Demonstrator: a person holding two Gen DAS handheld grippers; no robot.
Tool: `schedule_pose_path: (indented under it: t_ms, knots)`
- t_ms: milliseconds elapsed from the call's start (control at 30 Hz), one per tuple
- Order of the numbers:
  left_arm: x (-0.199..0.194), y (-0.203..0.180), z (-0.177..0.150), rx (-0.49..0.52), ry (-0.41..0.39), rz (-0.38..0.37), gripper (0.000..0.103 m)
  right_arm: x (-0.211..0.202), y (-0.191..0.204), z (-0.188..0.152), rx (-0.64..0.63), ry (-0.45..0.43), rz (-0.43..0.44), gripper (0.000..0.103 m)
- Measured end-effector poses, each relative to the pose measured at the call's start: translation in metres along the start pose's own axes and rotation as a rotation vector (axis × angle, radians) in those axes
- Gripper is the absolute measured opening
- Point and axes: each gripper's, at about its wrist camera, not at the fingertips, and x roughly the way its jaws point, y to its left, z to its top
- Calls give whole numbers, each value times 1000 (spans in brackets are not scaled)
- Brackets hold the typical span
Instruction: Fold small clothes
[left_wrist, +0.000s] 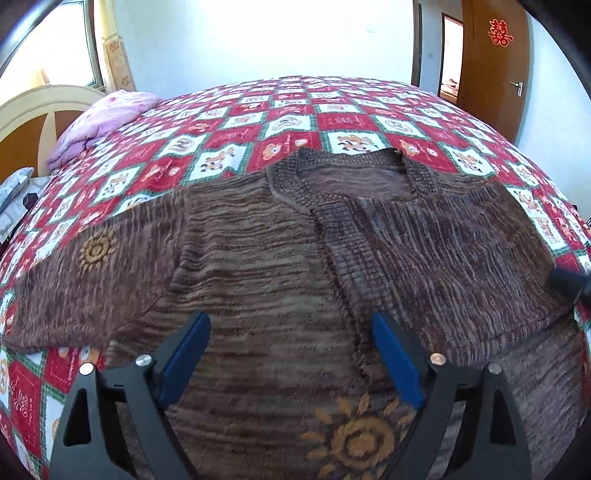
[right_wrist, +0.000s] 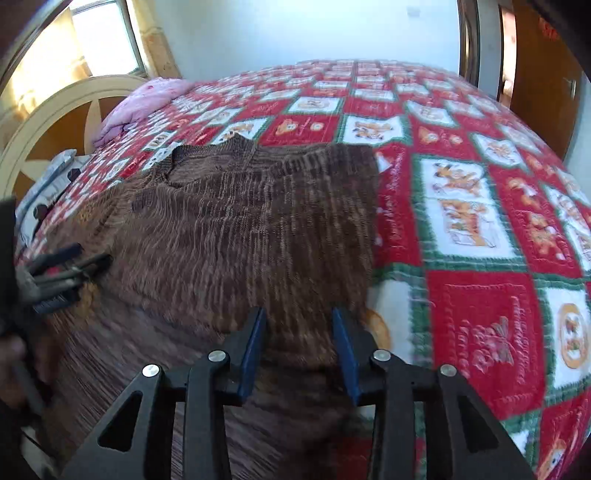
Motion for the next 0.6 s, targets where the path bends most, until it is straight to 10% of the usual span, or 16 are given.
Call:
schedule_pose_path:
  t_ms: [200, 467, 600]
  knots:
    - [-33, 45, -22, -9, -21, 29, 92, -23, 30, 10, -100, -38, -119, 39]
    - [-62, 159, -42, -162, -43, 186, 92, -1, 131, 30, -237, -104, 72, 39]
    - [-64, 215, -55, -243, -38, 295, 92, 39, 164, 14, -280, 9, 123, 40]
